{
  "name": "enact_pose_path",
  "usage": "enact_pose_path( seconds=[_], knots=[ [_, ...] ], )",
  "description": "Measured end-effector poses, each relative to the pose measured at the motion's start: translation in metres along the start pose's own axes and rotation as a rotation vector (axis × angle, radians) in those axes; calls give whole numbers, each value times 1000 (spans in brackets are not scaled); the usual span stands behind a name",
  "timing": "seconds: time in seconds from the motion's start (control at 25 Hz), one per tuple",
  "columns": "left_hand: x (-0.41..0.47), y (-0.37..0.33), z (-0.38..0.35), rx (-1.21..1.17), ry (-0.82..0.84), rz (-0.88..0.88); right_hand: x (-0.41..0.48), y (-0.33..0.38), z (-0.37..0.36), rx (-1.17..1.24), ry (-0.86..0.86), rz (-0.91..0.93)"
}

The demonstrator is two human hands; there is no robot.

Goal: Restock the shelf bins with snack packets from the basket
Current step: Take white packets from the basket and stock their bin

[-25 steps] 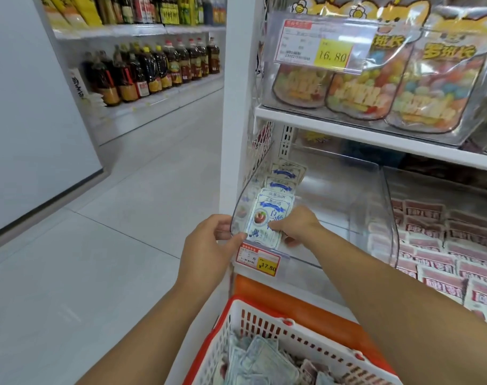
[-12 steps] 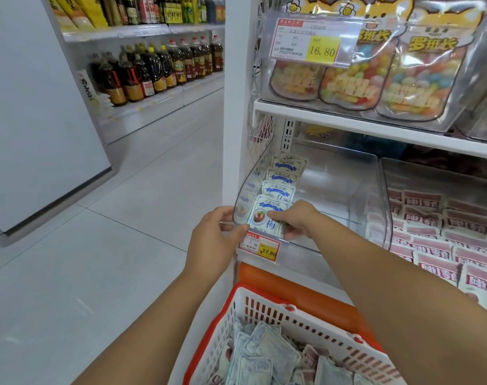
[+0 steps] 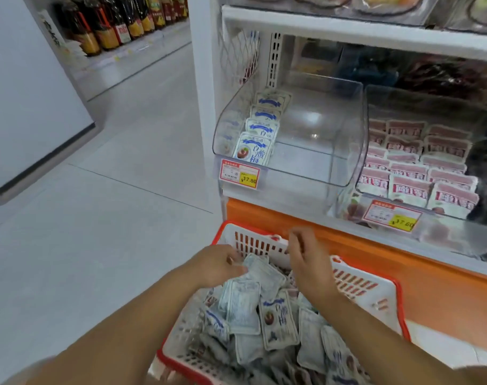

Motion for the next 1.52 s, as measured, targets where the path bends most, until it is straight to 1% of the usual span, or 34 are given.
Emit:
enact_pose_path(
  seconds=[0.04, 0.08, 0.12, 0.2, 0.28, 0.32, 0.36, 0.44, 0.52, 0.56, 0.6, 0.64, 0.68, 0.76, 0.8, 0.84, 0.96, 1.0, 1.04, 1.08, 1.16, 1.2, 1.36, 1.44, 1.52],
  knots=[
    [10, 3, -27, -60, 16, 4, -8, -48, -32, -152, 191, -159],
    [18, 8, -53, -121, 17, 30, -16, -87, -59, -258, 351, -253],
    [25, 16, -77, -150, 1, 60, -21, -114, -77, -288, 424, -281],
    [35, 30, -114, -71, -54, 110, -24, -140, -99, -286, 469, -282],
    [39, 35, -128, 64, -153, 101, -25, -152, -119, -448, 546, -251],
    [39, 36, -130, 43, -186, 92, -27, -154, -127, -521, 581, -250],
    [41, 37, -130, -39, -197, 87, -29, -159, -132, -563, 566, -263],
    [43, 43, -122, -250, -215, 112, -28, -158, -129, -555, 437, -290],
    [42, 47, -112, -526, -229, 187, -24, -144, -115, -332, 262, -287],
    [40, 44, -112, -716, -196, 206, -25, -137, -106, -202, 201, -295],
    [40, 35, -115, -906, -118, 207, -29, -128, -98, -149, 160, -267],
    [40, 23, -119, -1045, -29, 189, -34, -116, -91, -154, 134, -178],
    [42, 15, -124, -1161, 32, 162, -40, -101, -85, -169, 98, -49],
    [45, 9, -129, -1357, 49, 131, -58, -78, -80, -162, 83, 198],
    [45, 14, -129, -1403, 24, 137, -68, -71, -79, -138, 89, 261],
    [43, 18, -128, -1418, 1, 137, -71, -73, -75, -50, 79, 207],
    [35, 21, -125, -1415, 27, 103, -66, -97, -45, 355, -94, -274],
    [32, 17, -123, -1423, 53, 75, -65, -101, -37, 426, -102, -383],
    [29, 12, -121, -1423, 74, 50, -62, -103, -35, 463, -34, -466],
    [27, 6, -119, -1420, 89, 27, -60, -104, -38, 522, 71, -530],
    [23, -5, -120, -1403, 103, 3, -61, -96, -46, 609, 251, -560],
    [20, -11, -120, -1389, 108, -1, -63, -92, -49, 606, 291, -551],
    [15, -18, -98, -1285, 41, -20, -56, -81, -35, 547, 271, -520],
    [8, -23, -69, -1242, 1, -76, -49, -65, -19, 471, 329, -474],
    [-2, -34, -40, -1091, -13, -122, -44, -38, 0, 365, 395, -375]
  ],
)
Point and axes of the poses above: each hand's wrist, its own x-axis towards the middle knuckle, its own z-axis out of the back of the hand, y = z × x, the point moved 9 cm from there along x, towards the middle knuckle, and after that the axes turned 4 degrees about y, right-handed, at the moved point
